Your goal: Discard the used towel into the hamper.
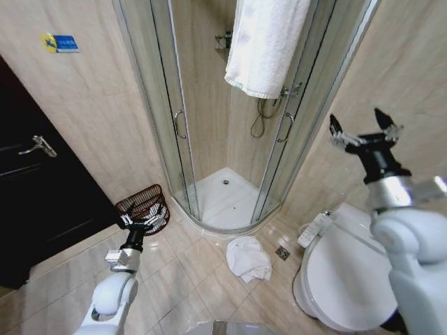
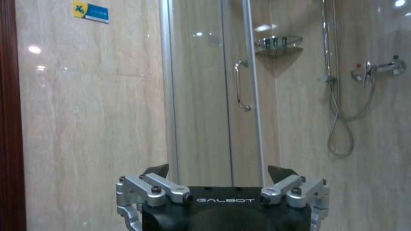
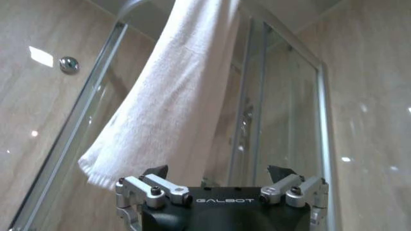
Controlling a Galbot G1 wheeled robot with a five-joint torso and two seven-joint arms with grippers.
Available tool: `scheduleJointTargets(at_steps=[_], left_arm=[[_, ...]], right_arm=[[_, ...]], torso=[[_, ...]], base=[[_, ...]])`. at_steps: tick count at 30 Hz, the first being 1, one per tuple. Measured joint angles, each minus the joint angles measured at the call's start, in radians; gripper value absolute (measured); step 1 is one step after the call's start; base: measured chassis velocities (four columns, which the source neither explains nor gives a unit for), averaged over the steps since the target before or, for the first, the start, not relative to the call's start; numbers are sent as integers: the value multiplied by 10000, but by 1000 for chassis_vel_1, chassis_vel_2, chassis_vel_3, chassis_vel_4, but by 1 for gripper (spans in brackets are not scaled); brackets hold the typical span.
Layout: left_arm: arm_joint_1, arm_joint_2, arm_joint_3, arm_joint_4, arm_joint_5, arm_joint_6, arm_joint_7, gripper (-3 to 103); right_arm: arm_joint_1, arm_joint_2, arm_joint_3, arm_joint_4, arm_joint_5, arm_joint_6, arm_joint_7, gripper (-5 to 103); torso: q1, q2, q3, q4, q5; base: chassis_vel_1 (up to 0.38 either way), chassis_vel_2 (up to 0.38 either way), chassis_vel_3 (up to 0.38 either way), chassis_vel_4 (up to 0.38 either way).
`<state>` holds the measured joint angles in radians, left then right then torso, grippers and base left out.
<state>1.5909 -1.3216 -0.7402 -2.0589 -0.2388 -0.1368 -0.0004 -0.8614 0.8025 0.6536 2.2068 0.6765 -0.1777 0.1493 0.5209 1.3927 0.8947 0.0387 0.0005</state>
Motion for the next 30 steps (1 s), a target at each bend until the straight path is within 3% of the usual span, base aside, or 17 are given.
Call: scheduleJointTargets(at_steps=[1,5,6,8,11,13,18,30], left_arm=[[0,0,0,0,0,0,0,100],[-79,-16,-133,-36,75,202,-12,100],[-79,-16,-133,-36,75,202,-12,100],[-7,-19,-202,-137,78,295,-41,100],[100,-16,-279,-242,77,338,-65,100],[236,-12,-457,-352,40,372,-83,100],[410,-65,-768,-444,-108,370,-89,100],[677,-152,-1138,-338,-365,-29,-89,100]], right_arm=[[0,0,0,0,0,0,0,100],[2754,-268,-1546,-1269,271,-57,188,100],[2754,-268,-1546,-1269,271,-57,188,100],[4273,-197,-2545,-2039,357,-133,249,100],[5728,-46,-3355,-2691,388,-145,269,100],[7423,329,-4425,-3547,447,-288,282,100],[9601,1343,-5655,-4874,389,-454,425,100],[11986,3461,-6831,-7754,74,-674,761,100]], torso=[[0,0,0,0,0],[1,-1,-1,0,-10],[1,-1,-1,0,-10],[0,-1,0,-2,2],[1,-2,0,1,-11],[-1,-2,-2,0,-9],[-1,-2,-2,0,-7],[-1,-3,-3,1,-8]], base=[[0,0,0,0],[0,0,0,0],[0,0,0,0],[0,0,0,0],[0,0,0,0],[0,0,0,0],[0,0,0,0],[0,0,0,0]])
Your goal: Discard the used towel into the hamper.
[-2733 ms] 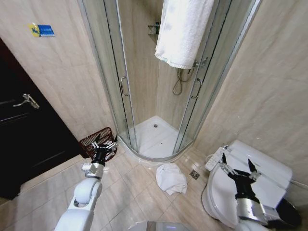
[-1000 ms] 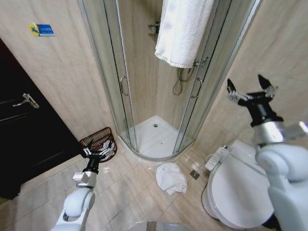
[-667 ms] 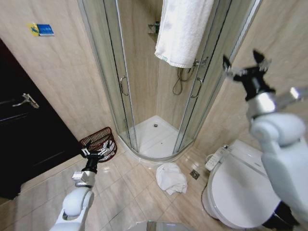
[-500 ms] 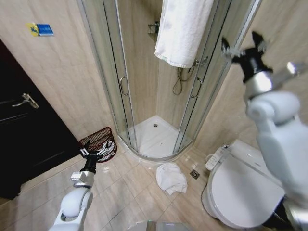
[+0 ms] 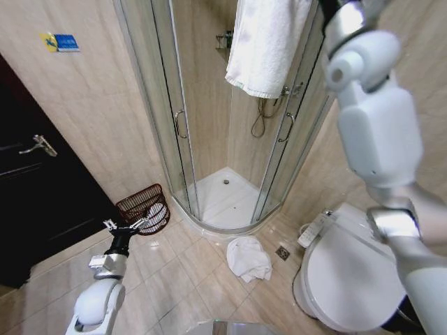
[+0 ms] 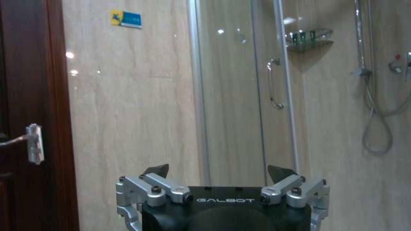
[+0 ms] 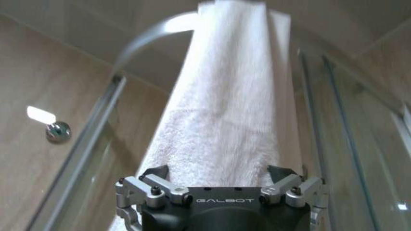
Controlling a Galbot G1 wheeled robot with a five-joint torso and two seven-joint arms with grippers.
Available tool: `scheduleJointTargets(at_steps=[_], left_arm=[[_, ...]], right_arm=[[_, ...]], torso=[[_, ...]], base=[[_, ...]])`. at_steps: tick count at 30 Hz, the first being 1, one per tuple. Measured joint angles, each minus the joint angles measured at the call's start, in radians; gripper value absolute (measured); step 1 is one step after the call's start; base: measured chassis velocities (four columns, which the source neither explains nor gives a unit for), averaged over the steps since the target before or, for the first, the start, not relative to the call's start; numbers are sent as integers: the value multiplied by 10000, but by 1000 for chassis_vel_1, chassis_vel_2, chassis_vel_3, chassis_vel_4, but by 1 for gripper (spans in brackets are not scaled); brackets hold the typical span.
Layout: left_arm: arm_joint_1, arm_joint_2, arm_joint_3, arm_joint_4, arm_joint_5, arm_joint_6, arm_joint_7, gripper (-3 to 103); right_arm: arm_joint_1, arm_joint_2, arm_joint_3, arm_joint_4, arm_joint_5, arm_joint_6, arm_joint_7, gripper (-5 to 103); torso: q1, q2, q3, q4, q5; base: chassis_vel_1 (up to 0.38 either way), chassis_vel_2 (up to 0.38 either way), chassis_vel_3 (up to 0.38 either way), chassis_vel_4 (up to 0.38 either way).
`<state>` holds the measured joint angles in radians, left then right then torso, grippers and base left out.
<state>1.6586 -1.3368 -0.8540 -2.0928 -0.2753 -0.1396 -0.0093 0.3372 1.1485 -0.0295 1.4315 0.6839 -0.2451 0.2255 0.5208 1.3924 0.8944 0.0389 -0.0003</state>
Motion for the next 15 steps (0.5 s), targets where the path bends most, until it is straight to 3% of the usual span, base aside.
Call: scheduleJointTargets(at_steps=[10,12,13,15], left_arm=[[-69,60,-226,136,-227,-275,0,100],[-60,65,-233,142,-260,-313,0,100],[-58,67,-238,164,-268,-361,1,100],[-49,67,-244,178,-270,-395,1,100]], right_arm=[[854,615,-297,-1079,500,-213,310,103],[936,649,-364,-1116,530,-192,310,100],[977,664,-407,-1157,545,-149,309,92],[998,670,-426,-1185,549,-124,309,92]], torso=[[0,0,-1,-1,0],[-1,0,-1,-2,0],[-1,0,-1,-2,0],[-1,0,-1,-2,0]], base=[[0,0,0,0],[0,0,0,0],[0,0,0,0],[0,0,0,0]])
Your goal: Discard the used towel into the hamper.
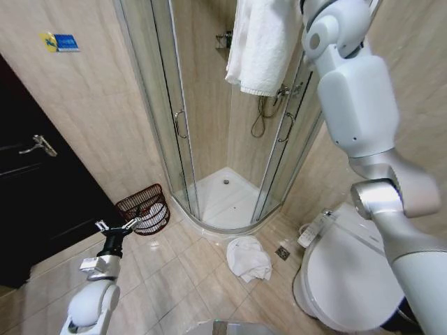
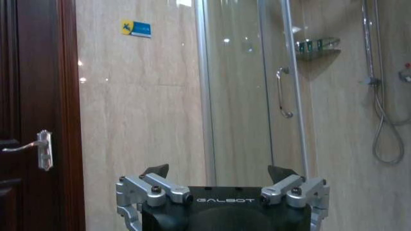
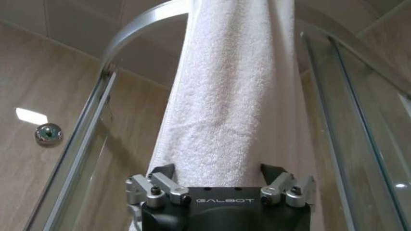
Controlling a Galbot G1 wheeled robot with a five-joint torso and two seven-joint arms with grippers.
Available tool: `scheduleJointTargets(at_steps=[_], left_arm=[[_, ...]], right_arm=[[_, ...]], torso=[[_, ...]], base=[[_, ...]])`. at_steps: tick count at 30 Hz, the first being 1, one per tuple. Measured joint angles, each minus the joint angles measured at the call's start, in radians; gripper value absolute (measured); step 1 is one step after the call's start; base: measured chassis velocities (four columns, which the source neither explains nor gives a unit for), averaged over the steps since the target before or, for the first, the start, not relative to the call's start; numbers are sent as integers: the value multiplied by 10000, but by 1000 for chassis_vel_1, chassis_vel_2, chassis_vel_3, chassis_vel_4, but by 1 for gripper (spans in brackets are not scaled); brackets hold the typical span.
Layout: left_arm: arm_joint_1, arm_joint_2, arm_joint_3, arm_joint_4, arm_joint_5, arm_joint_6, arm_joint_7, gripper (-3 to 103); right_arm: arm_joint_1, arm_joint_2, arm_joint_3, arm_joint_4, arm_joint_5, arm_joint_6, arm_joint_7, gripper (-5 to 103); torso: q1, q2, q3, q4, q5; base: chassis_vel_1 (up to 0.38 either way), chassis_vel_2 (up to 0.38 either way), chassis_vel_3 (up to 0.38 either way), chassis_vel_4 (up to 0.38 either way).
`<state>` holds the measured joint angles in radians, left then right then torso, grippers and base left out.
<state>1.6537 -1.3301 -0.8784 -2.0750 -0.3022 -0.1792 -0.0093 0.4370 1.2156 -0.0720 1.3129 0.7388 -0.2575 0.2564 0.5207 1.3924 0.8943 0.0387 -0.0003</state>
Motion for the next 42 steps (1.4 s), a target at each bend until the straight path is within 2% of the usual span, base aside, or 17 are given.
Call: scheduleJointTargets(at_steps=[6,10,12,15,21,22,24,31,42], left_arm=[[160,-25,-75,2,-20,-219,0,100],[176,-28,-95,6,-48,-300,-59,100],[165,-38,-99,7,-97,-333,-110,100],[148,-58,-95,5,-115,-349,-120,100],[121,-123,-15,7,-112,-387,-124,100],[116,-129,-3,11,-106,-396,-124,100],[112,-133,6,19,-101,-400,-124,100],[93,-168,18,42,-69,-449,-123,100],[143,-207,-12,42,-49,-525,-121,100]], right_arm=[[32,-76,-38,-30,53,38,25,73],[32,-154,-61,23,101,38,119,65],[43,-301,-172,130,240,25,250,57],[78,-529,-348,247,391,7,270,52],[69,-906,-492,434,600,4,212,33],[30,-950,-497,500,640,4,209,29],[-34,-1006,-501,611,686,4,208,29],[-848,-1356,-437,1595,1158,-27,445,7],[-1976,-1821,-315,2655,1327,-31,646,5]], torso=[[0,0,0,0,3],[0,0,0,0,4],[0,0,0,0,4],[0,0,0,0,3],[0,0,0,-1,4],[0,0,0,-1,4],[0,0,0,0,4],[-1,0,-2,0,2],[-1,0,-2,0,3]], base=[[0,0,0,0],[0,0,0,0],[0,0,0,0],[0,0,0,0],[0,0,0,0],[0,0,0,0],[0,0,0,0],[0,0,0,0],[0,0,0,0]])
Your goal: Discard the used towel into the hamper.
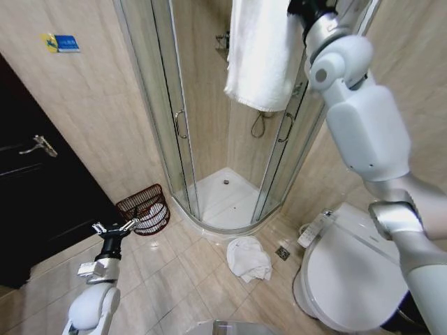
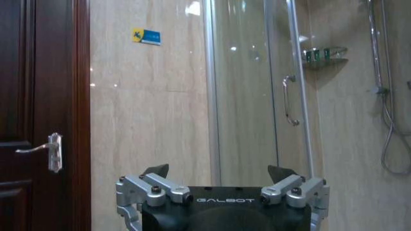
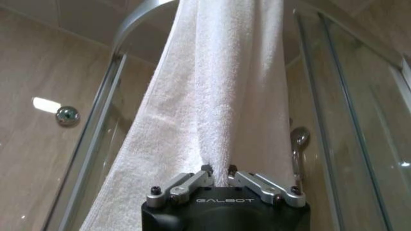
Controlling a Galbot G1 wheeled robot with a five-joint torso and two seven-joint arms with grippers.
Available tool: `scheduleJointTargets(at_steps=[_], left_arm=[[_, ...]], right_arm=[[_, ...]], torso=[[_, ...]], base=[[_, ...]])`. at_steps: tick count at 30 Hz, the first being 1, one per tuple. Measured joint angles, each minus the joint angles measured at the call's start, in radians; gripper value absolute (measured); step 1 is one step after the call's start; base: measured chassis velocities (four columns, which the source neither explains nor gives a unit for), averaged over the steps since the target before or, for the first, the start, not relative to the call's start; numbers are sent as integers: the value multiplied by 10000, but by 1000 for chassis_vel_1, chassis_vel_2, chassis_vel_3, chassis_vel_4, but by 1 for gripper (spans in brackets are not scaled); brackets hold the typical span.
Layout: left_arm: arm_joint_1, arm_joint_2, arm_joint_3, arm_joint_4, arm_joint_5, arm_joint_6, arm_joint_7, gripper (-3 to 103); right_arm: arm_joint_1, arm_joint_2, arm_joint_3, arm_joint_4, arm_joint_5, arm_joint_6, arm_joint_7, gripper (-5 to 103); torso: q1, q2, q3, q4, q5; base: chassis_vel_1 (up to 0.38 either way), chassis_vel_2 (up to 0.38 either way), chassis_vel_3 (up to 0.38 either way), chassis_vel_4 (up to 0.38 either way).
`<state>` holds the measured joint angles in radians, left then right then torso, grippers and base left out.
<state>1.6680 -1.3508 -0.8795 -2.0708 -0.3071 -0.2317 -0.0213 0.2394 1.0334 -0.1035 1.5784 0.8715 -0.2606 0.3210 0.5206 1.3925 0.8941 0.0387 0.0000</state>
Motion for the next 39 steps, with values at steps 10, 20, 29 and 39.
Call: scheduleJointTargets(at_steps=[10,20,29,39], left_arm=[[14,-1,12,8,61,-46,2,100],[-119,-13,170,123,293,64,3,99],[-99,234,377,155,342,239,-1,99],[80,307,738,52,438,323,-8,99]], right_arm=[[-2026,-659,651,1302,0,-1,80,5],[-5192,-1438,2154,2968,-224,56,-70,5],[-8335,-1751,3627,3605,-825,201,-573,5],[-11974,-1512,5411,4670,-1521,486,-870,5]], torso=[[0,-1,1,1,1],[2,-2,3,1,0],[2,-2,3,0,7],[1,-2,2,1,5]], base=[[0,0,0,0],[0,0,0,0],[0,0,0,0],[0,0,0,0]])
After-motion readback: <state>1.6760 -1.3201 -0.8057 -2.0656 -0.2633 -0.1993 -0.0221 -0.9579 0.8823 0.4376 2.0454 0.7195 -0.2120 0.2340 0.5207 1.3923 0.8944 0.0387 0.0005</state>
